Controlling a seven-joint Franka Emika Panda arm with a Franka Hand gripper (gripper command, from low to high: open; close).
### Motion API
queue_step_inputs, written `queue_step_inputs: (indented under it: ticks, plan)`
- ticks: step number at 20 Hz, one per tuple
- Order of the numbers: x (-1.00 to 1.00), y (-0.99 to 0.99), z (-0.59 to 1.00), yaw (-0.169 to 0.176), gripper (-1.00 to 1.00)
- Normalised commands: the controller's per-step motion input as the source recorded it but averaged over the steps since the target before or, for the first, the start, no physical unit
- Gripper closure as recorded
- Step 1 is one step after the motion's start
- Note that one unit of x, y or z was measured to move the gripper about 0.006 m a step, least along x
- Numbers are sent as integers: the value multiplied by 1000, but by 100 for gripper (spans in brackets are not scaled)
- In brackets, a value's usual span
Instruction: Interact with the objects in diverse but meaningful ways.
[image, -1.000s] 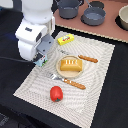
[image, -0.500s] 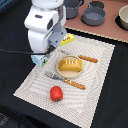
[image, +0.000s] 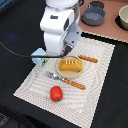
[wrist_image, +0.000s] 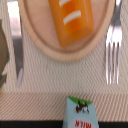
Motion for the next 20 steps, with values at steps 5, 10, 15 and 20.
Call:
queue_step_inputs:
  ticks: [5,10,15,20]
  plan:
    - [369,-31,-179,43,-100]
    - [165,-34,-292,53,-100]
    - [173,-97,-224,42,-100]
    - [518,-171,-31,0,-100]
